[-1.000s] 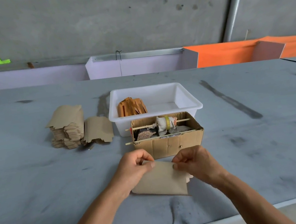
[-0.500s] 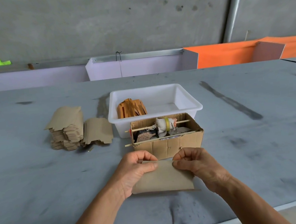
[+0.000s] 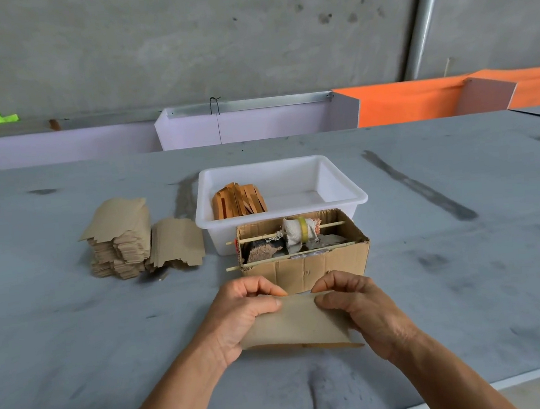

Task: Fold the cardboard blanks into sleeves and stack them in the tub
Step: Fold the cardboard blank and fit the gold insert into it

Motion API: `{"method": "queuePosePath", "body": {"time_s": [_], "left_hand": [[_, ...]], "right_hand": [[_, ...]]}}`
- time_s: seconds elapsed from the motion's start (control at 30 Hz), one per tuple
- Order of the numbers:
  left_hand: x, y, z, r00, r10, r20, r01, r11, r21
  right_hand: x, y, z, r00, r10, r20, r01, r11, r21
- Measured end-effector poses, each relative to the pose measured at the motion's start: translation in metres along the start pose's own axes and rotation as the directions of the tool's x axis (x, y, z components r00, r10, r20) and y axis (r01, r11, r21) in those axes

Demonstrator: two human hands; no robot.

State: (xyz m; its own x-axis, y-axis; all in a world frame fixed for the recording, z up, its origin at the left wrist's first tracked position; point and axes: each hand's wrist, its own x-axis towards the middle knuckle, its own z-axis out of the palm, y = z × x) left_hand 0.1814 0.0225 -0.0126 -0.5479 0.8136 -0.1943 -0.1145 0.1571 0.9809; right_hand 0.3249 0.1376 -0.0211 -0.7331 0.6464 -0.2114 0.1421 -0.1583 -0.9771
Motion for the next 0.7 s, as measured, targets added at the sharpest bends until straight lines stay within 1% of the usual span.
{"method": "queuePosePath", "body": {"time_s": [0.1,0.3,0.53,0.7], "left_hand": [[-0.0001,0.0009,0.0001,1.0,0.007,-0.014,-0.007,1.0,-0.002],[0.0002,0.0017,0.0012,1.0,0.002,0.0,-0.002,0.999,-0.035],[-0.002,0.0026,-0.0018,0.992,-0.036,0.117,0.044,0.997,-0.068],[0.0004,0.0018,-0.0009,0.998,-0.005,0.061,0.008,0.998,-0.058]], "right_hand": [[-0.0004,-0.0009,-0.0002,1.0,-0.006,0.012,0.005,1.0,0.03],[-0.0008,-0.0009,0.0015,0.999,-0.038,-0.023,0.041,0.993,0.109],[0.0001,0.0007,0.0001,0.997,-0.07,-0.044,0.075,0.989,0.127],[0.0001,0.0004,0.001,0.997,-0.068,-0.035,0.072,0.987,0.141]]}}
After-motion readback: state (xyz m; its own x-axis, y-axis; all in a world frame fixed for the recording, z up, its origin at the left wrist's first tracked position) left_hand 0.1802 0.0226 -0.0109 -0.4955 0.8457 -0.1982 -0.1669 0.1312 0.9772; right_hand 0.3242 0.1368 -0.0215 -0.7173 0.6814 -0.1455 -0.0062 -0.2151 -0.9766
